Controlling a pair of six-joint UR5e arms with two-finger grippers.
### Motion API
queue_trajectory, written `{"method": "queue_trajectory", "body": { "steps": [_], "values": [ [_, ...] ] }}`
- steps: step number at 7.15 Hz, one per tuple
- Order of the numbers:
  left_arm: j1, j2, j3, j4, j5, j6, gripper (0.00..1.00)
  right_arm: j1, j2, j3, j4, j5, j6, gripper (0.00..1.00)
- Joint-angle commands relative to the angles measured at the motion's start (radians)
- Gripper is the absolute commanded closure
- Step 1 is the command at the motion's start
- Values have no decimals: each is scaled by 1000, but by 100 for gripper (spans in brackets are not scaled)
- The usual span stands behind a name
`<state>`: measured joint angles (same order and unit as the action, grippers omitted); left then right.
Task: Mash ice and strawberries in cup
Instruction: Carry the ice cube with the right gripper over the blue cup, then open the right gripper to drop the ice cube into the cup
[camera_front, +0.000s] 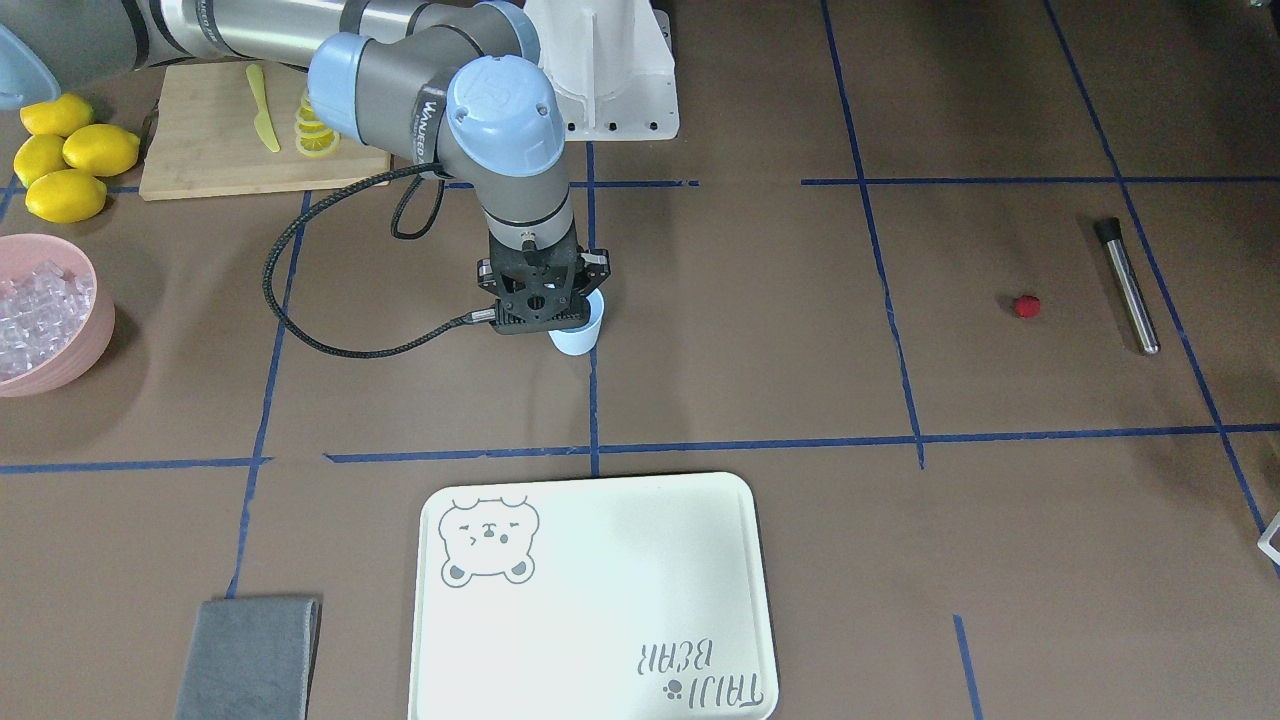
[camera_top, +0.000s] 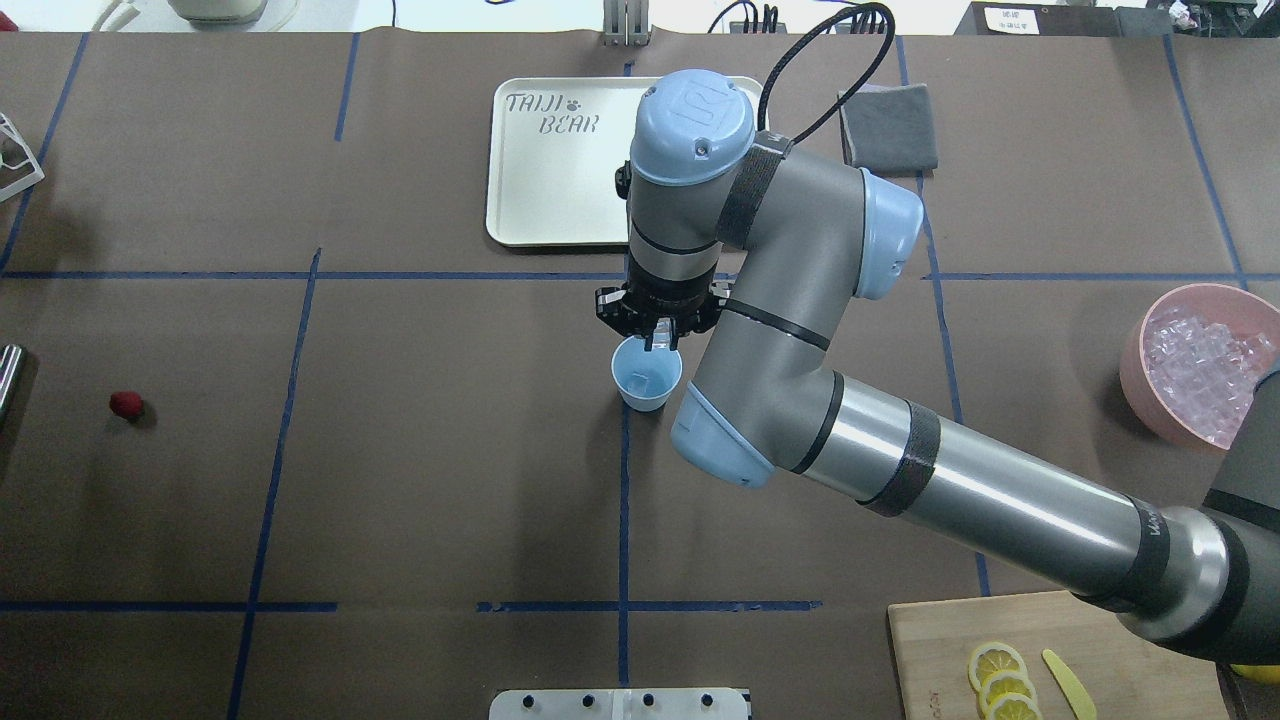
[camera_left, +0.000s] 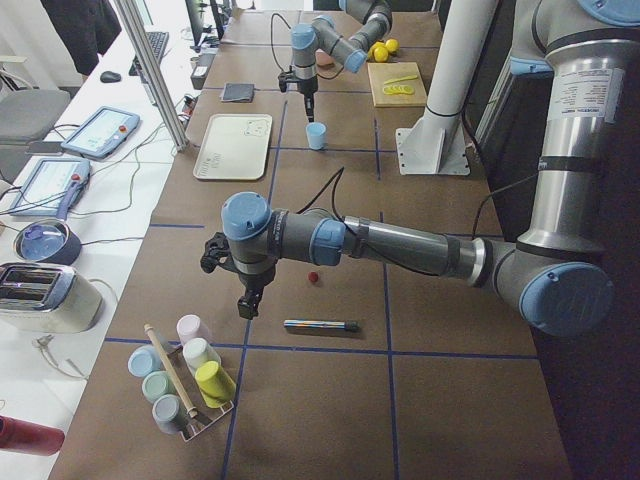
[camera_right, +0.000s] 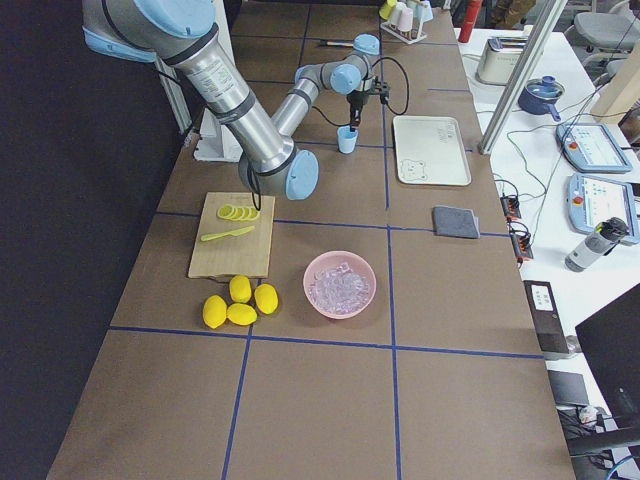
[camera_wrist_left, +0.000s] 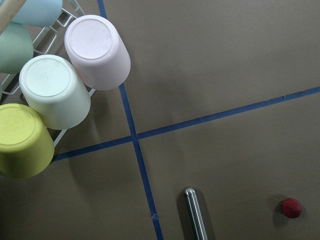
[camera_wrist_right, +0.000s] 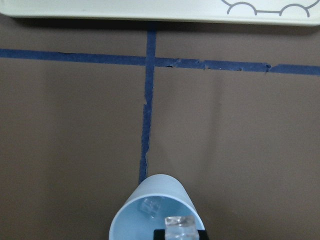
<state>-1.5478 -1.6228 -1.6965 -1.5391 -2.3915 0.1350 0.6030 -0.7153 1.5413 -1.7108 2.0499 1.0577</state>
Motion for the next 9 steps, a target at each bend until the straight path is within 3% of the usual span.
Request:
{"method": "queue_trajectory", "body": {
  "steps": [1, 5, 6, 7, 9],
  "values": [
    [0, 0, 0, 0, 0, 0, 0, -11, 4, 2, 2, 3, -1, 96],
    [0, 0, 0, -1, 0, 0, 0, -12, 5, 5, 2, 9, -2, 72],
    [0, 0, 0, -1, 0, 0, 0, -12, 5, 6, 2, 10, -2, 46],
    [0, 0, 0, -1, 0, 0, 0, -12, 4, 6, 2, 10, -2, 32],
    [0, 0, -2, -1, 0, -2, 0, -12, 4, 14, 2, 9, -1, 17]
  ]
}}
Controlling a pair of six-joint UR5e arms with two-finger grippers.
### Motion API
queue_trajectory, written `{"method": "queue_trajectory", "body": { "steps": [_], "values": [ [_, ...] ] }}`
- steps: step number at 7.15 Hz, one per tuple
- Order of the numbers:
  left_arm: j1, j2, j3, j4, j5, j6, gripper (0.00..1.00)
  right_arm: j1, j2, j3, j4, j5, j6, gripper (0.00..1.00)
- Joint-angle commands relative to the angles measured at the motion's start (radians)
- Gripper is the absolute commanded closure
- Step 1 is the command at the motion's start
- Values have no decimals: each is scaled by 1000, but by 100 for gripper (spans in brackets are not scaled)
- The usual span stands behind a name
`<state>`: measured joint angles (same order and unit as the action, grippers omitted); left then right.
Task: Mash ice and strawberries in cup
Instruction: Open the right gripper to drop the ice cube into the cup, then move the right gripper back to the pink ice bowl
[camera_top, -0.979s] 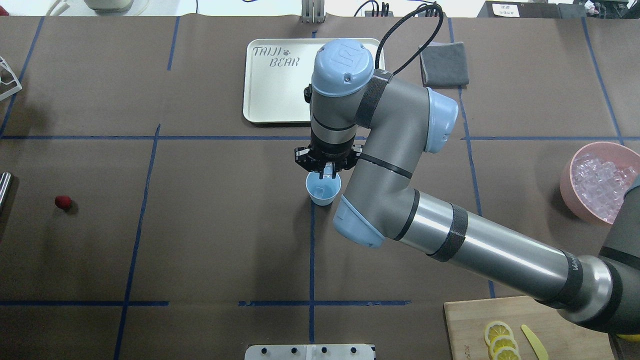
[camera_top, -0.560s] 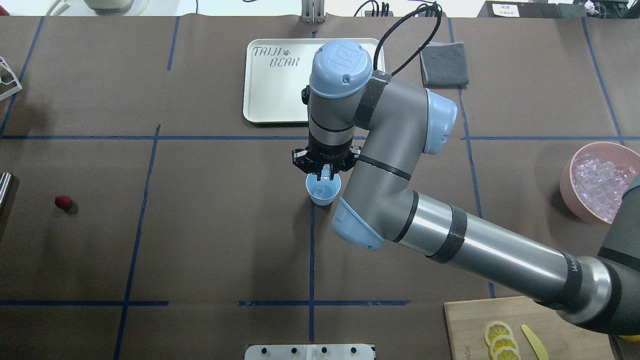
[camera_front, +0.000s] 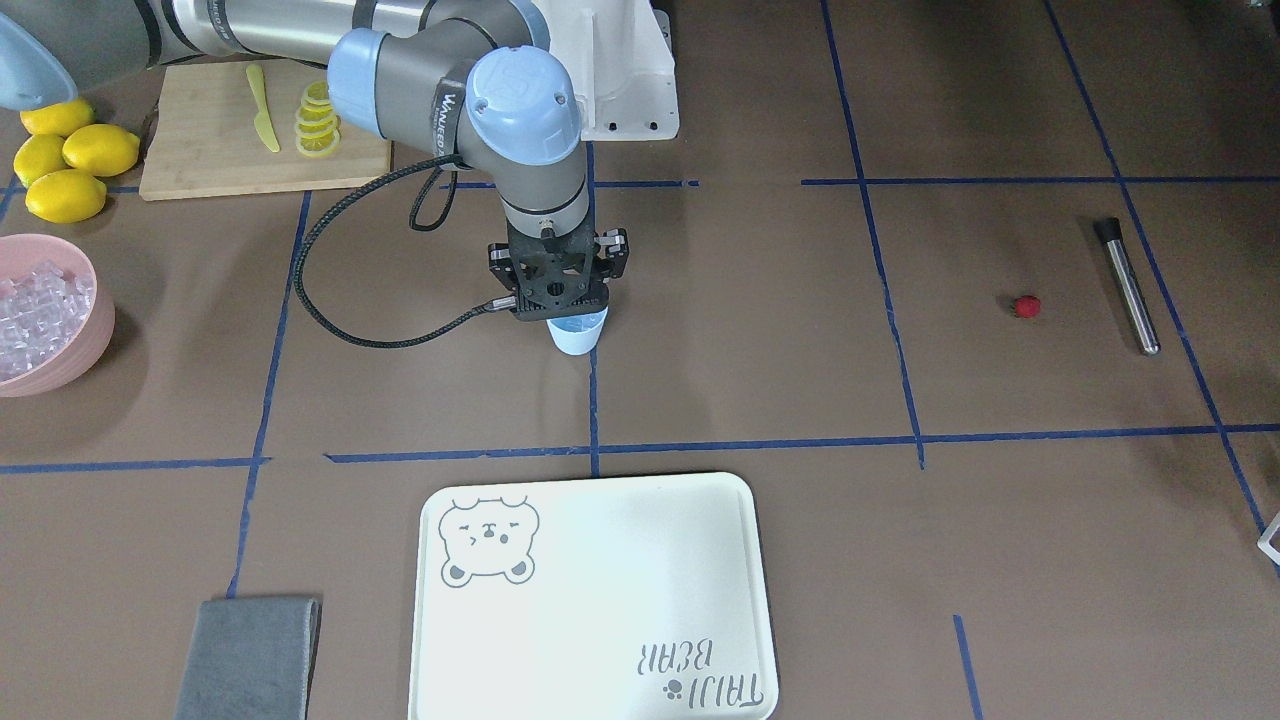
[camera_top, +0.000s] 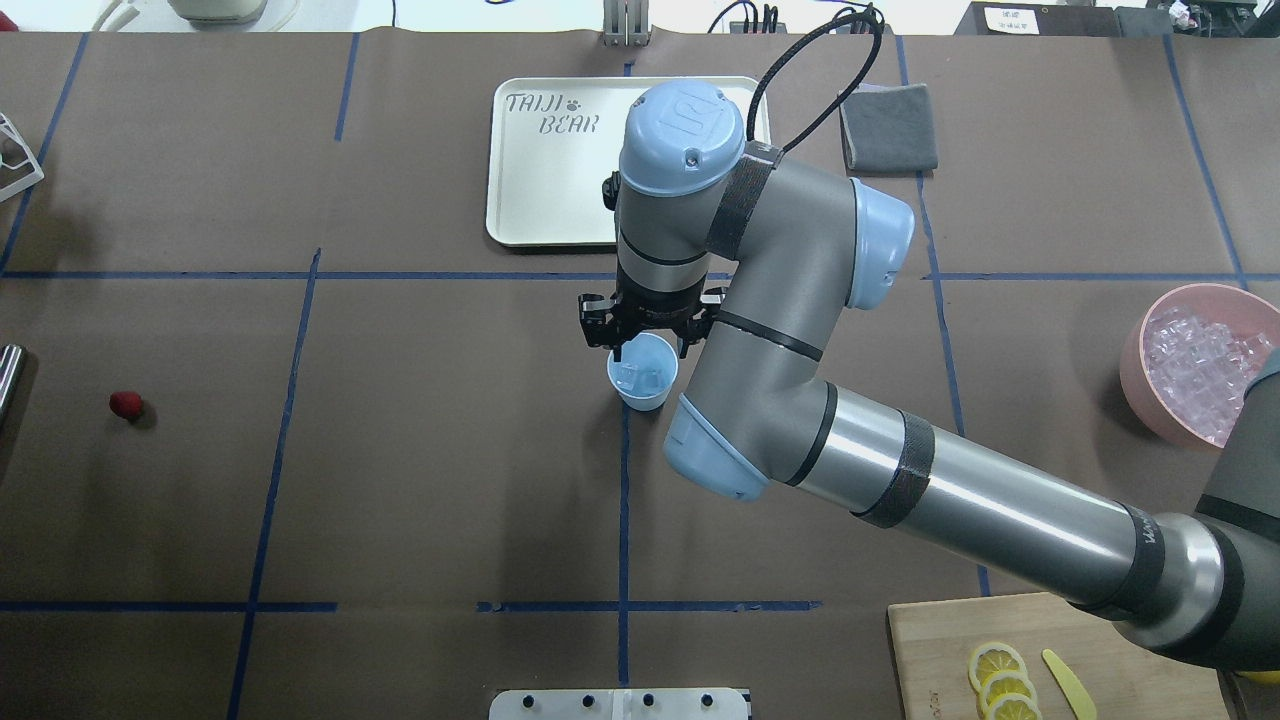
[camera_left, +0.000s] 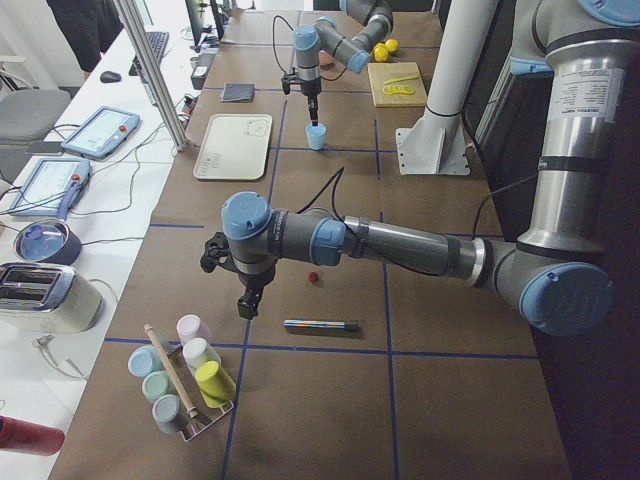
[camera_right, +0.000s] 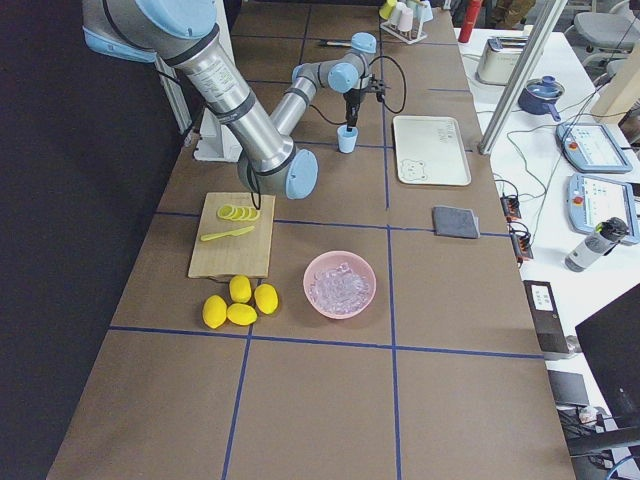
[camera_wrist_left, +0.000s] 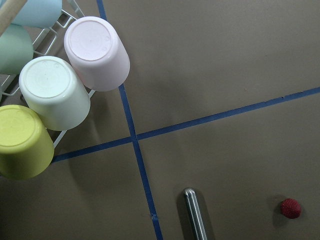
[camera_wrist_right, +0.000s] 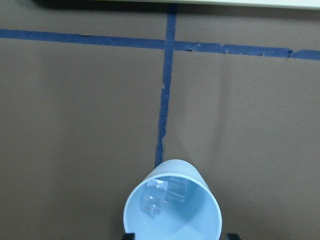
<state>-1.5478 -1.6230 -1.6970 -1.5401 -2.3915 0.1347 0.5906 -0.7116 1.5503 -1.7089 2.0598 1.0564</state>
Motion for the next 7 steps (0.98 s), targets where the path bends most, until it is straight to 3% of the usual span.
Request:
{"method": "queue_trajectory", "body": {
  "steps": [1, 3, 5, 6, 7],
  "values": [
    [0, 0, -1, 0, 0, -1, 0, 0, -2, 5, 0, -1, 1, 15],
    [0, -2, -3, 0, 0, -1, 0, 5, -8, 37, -6, -1, 1, 2],
    [0, -2, -1, -2, 0, -1, 0, 23, -6, 65, -34, -1, 2, 2],
    [0, -2, -3, -2, 0, -1, 0, 56, -29, 142, -104, 0, 1, 1],
    [0, -2, -3, -2, 0, -1, 0, 101, -130, 294, -167, 0, -13, 1]
  ]
}}
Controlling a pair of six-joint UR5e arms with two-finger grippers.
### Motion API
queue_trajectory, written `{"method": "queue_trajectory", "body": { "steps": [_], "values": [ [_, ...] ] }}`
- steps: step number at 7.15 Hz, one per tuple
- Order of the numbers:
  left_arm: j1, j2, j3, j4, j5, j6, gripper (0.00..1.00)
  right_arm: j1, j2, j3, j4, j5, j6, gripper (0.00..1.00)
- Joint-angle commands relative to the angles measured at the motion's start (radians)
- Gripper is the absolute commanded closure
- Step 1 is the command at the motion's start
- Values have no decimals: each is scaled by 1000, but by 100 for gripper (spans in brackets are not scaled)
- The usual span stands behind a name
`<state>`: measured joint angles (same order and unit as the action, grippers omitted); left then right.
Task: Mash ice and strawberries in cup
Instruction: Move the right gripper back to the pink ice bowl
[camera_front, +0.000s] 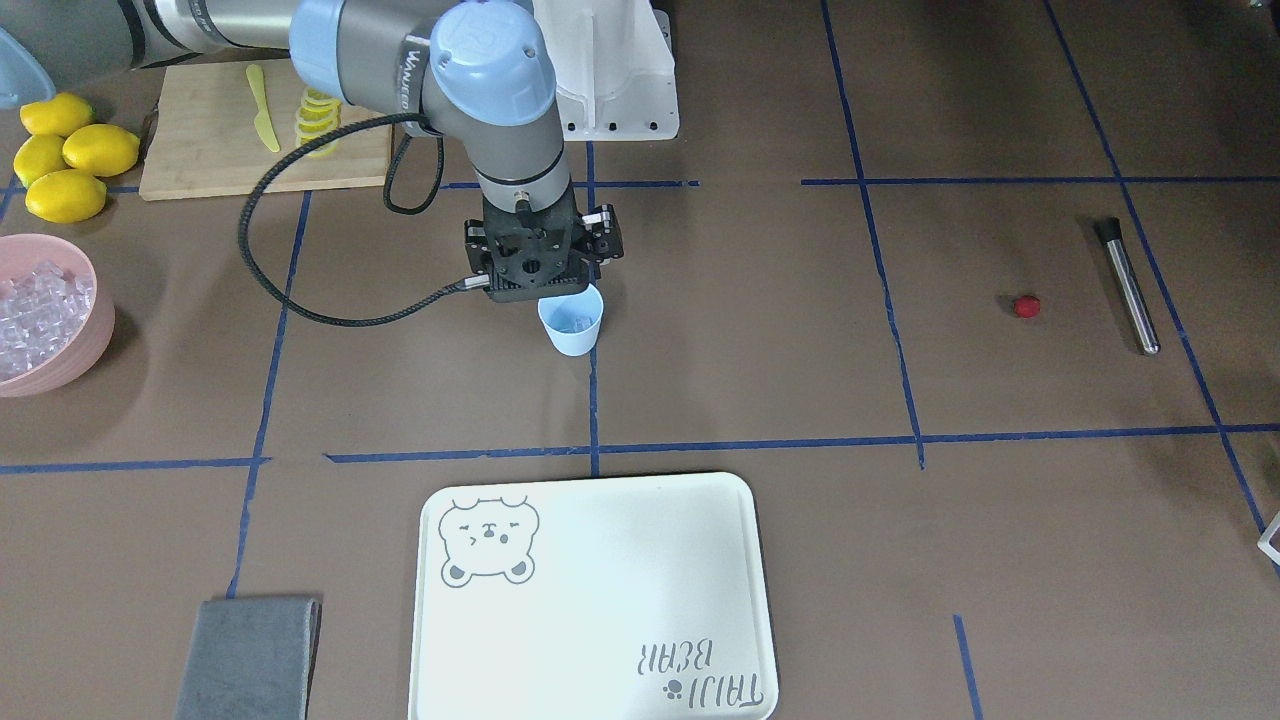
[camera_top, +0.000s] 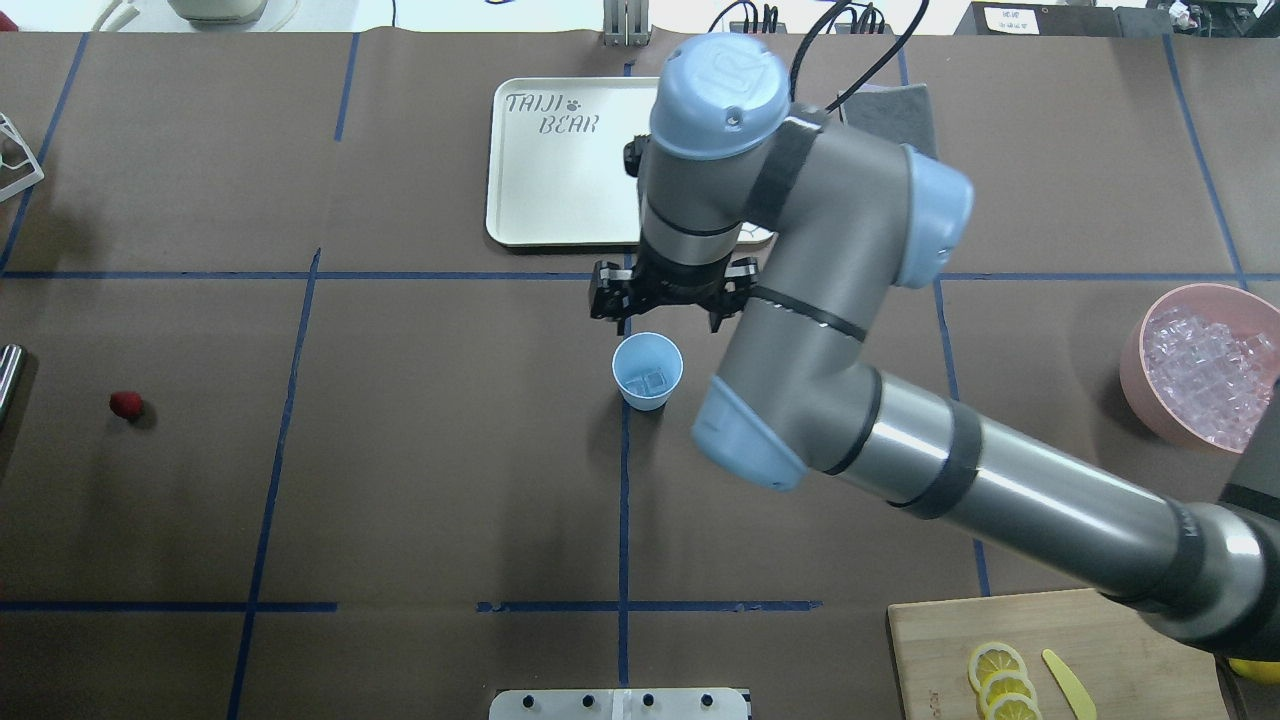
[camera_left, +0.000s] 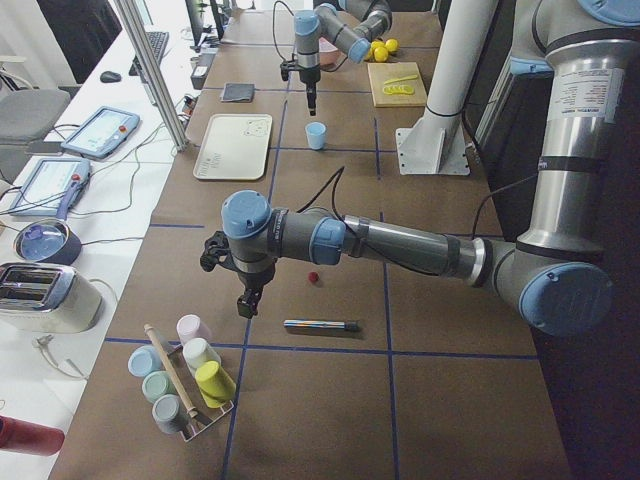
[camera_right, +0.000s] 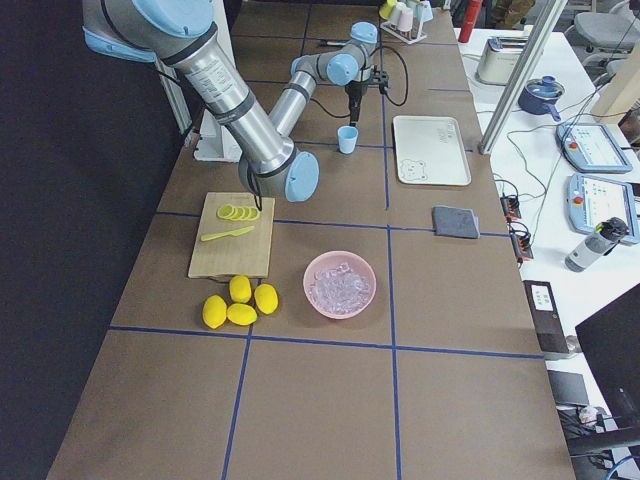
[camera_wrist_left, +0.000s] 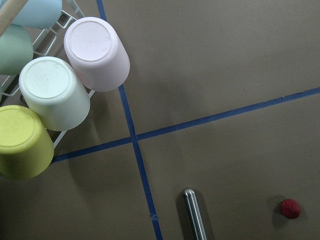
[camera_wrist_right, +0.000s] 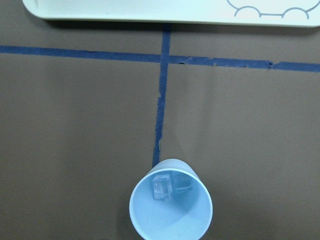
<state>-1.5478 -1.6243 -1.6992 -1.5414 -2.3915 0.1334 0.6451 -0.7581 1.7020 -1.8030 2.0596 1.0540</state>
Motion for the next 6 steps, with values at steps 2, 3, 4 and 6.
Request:
{"method": "queue_trajectory", "body": {
  "steps": [2, 3, 4, 6],
  "values": [
    [0, 0, 0, -3, 0, 0, 0, 190, -283, 328, -84, 46, -133, 1],
    [0, 0, 0, -3, 0, 0, 0, 270, -391, 384, -72, 94, -170, 1],
    [0, 0, 0, -3, 0, 0, 0, 371, -491, 422, -72, 138, -313, 1],
    [0, 0, 0, -5, 0, 0, 0, 557, -686, 421, -72, 191, -668, 1]
  ]
}}
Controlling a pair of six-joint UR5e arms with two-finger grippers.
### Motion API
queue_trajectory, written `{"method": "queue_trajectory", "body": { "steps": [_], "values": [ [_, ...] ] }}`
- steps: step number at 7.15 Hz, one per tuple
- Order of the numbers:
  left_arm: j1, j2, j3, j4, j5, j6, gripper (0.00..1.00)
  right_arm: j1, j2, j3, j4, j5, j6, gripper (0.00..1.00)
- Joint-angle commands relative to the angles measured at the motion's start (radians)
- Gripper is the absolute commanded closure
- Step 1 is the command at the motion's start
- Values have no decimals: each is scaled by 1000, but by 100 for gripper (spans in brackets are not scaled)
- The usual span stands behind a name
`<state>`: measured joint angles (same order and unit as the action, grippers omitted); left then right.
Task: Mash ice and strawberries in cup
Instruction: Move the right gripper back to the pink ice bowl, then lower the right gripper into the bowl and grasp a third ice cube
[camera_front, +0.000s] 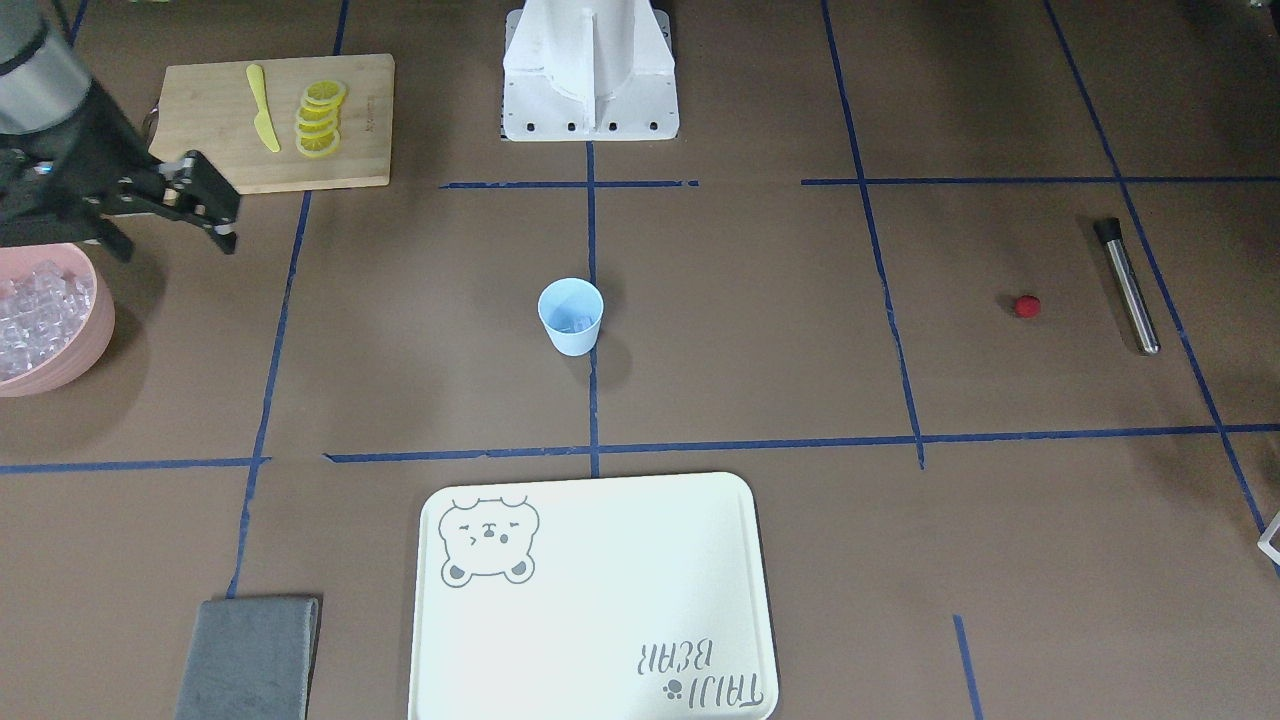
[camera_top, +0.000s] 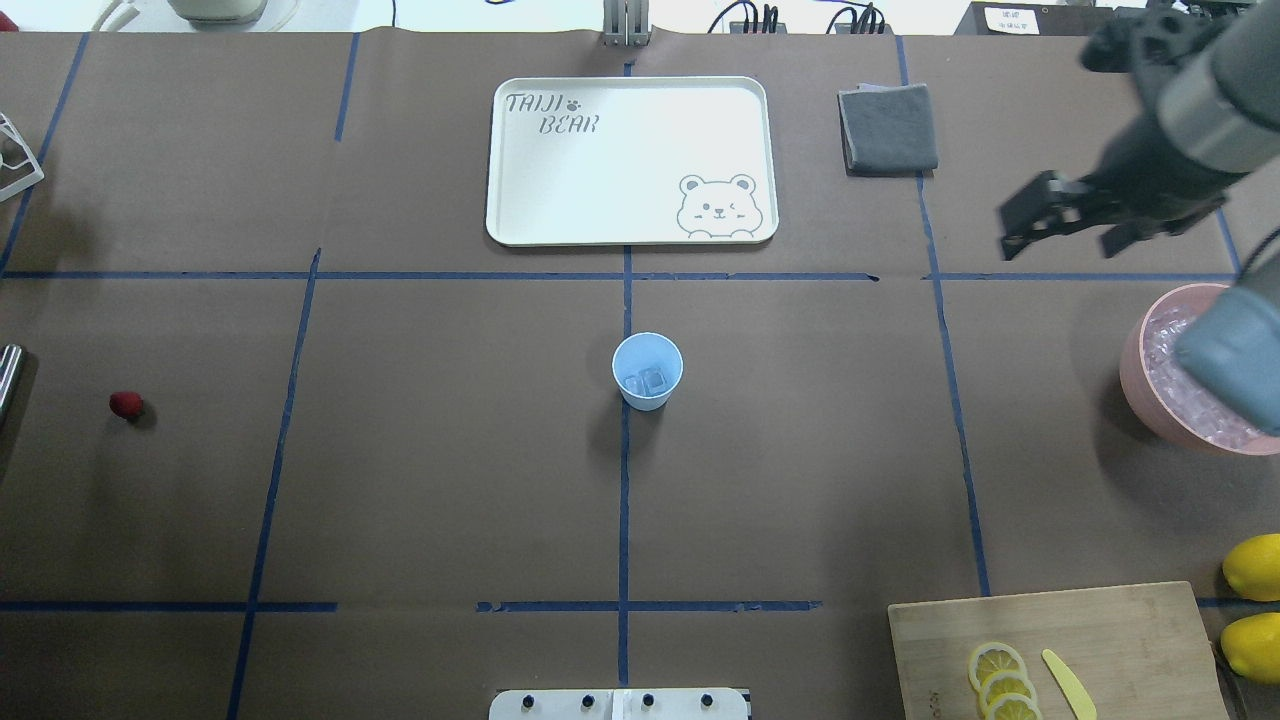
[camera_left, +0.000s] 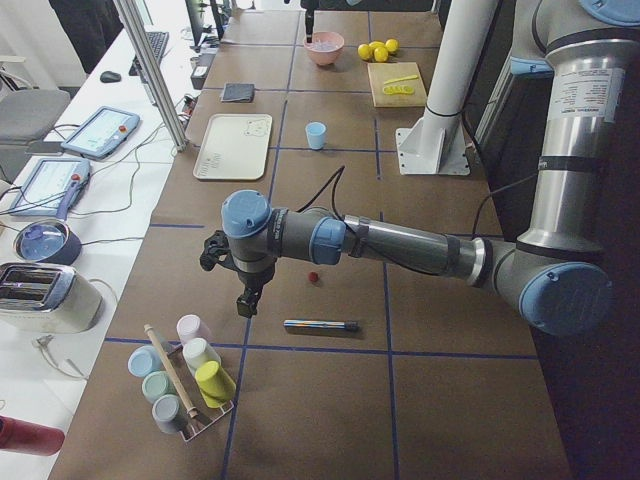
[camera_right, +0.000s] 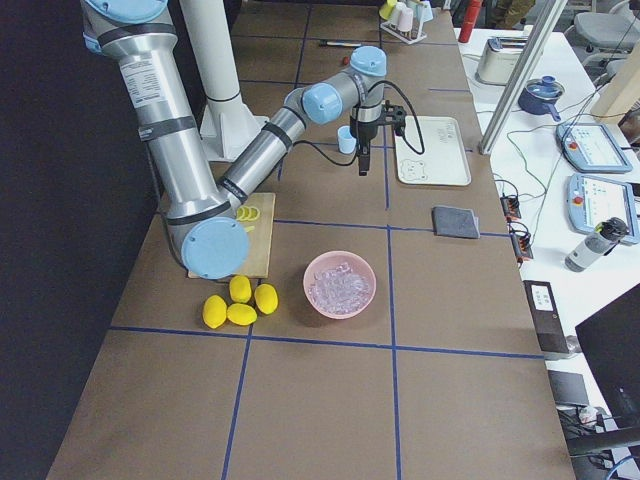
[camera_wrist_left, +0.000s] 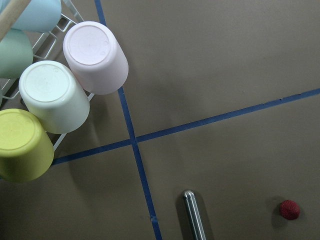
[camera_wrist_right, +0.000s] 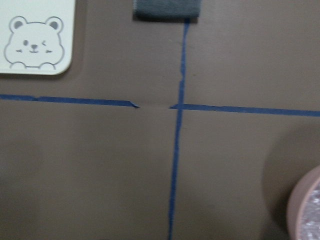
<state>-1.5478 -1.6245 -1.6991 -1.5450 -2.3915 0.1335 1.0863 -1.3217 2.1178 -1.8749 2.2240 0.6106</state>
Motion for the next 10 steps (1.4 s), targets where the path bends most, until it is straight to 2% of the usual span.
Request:
{"method": "queue_trajectory", "body": {
  "steps": [1, 2, 3, 4, 5, 6, 7, 10],
  "values": [
    [0, 0, -2, -1, 0, 0, 0, 171, -176, -18, 0, 20, -384, 1],
    [0, 0, -13, 5, 0, -2, 0, 188, -209, -51, 3, 19, -463, 1],
    [0, 0, -20, -3, 0, -47, 0, 187, -215, -105, 81, 13, -460, 1],
    [0, 1, -22, -4, 0, -54, 0, 187, -253, -178, 218, -6, -459, 2],
    [0, 2, -22, -4, 0, -54, 0, 182, -280, -211, 328, -27, -415, 1],
    [0, 2, -22, -4, 0, -54, 0, 144, -318, -211, 351, -44, -393, 2],
    [0, 2, -20, -4, 0, -55, 0, 86, -329, -220, 361, -107, -390, 2],
    [2, 2, -20, -4, 2, -55, 0, 24, -327, -306, 411, -115, -393, 5]
  ]
}}
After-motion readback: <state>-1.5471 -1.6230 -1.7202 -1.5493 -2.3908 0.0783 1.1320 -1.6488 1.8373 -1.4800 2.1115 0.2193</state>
